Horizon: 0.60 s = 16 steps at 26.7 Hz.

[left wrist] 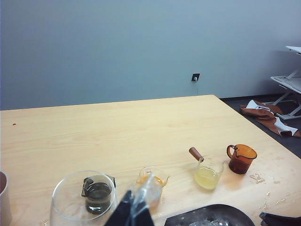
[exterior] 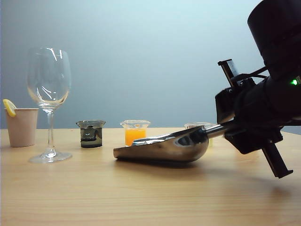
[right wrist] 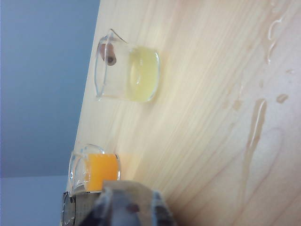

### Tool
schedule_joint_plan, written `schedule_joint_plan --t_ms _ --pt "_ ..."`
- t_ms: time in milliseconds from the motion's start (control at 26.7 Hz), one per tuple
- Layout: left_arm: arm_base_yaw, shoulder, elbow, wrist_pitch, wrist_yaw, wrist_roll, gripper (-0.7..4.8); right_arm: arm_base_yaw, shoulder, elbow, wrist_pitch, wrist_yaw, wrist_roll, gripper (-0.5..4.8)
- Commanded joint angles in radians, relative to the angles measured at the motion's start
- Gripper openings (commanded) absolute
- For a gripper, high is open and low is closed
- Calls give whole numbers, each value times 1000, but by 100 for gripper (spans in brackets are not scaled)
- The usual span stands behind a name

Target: Pick up the ice scoop on the desk filled with ice cubes, pour the ice into the goblet, and finally put the scoop back on the table.

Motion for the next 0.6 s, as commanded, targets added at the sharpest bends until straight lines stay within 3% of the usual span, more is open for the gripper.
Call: schedule_joint_plan --t_ms 37,412,599 --pt "0 -1 5 11 -2 4 -5 -1 -3 1 13 1 -7 111" --pt "0 -1 5 1 -2 4 -5 -1 -3 1 11 0 -7 -3" --pt "0 -1 5 -3 -2 4 -5 -1 -3 1 -10 -29 -2 -2"
